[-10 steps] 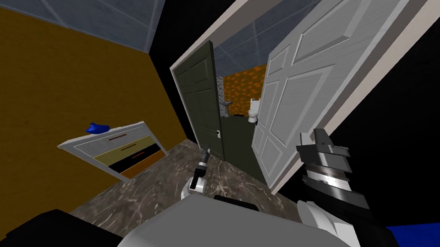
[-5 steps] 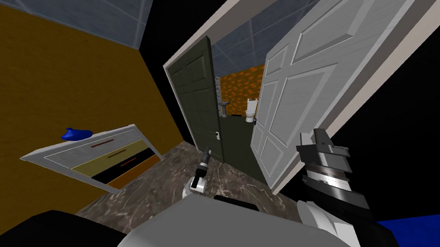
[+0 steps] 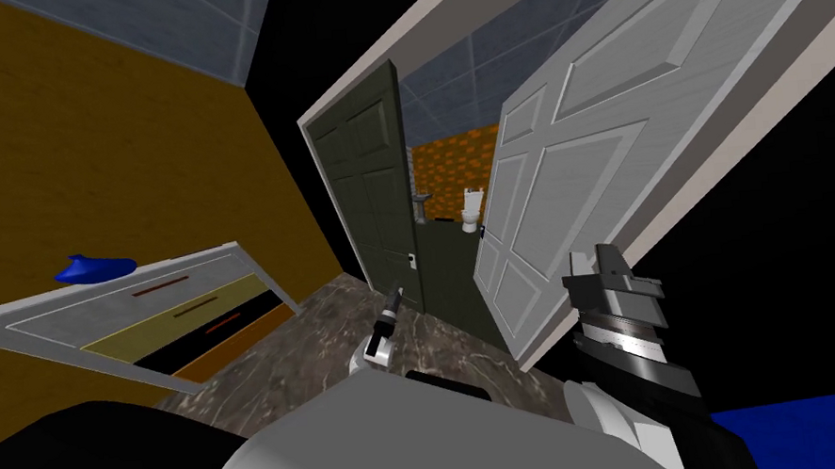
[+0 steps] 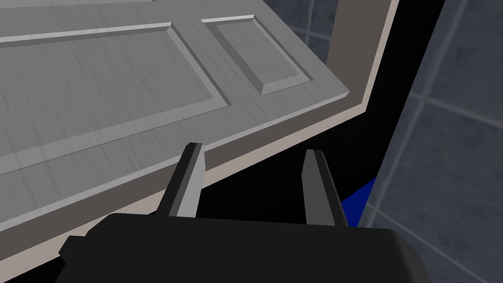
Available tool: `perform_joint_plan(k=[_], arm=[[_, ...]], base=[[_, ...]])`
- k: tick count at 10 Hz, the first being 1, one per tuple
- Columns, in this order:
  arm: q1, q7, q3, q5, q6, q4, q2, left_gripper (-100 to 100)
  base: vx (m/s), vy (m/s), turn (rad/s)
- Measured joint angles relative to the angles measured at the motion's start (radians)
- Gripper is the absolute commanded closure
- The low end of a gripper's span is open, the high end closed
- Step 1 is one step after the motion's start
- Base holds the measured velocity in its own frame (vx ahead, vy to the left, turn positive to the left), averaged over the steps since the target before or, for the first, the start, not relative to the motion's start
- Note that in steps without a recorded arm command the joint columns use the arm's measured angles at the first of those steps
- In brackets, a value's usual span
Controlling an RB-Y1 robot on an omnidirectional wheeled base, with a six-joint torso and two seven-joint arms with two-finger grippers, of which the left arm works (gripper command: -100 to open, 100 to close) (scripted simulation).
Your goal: Push the door open
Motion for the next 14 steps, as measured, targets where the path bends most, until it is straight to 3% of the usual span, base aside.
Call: perform_joint_plan(k=[4, 14], arm=[[-0.051, 0.021, -0.006, -0.003, -0.027, 0.111, 0.007, -100], [-0.147, 0.067, -0.024, -0.012, -0.065, 0.325, 0.019, -100]], base=[[0.064, 0.084, -0.095], [0.058, 0.087, -0.086]])
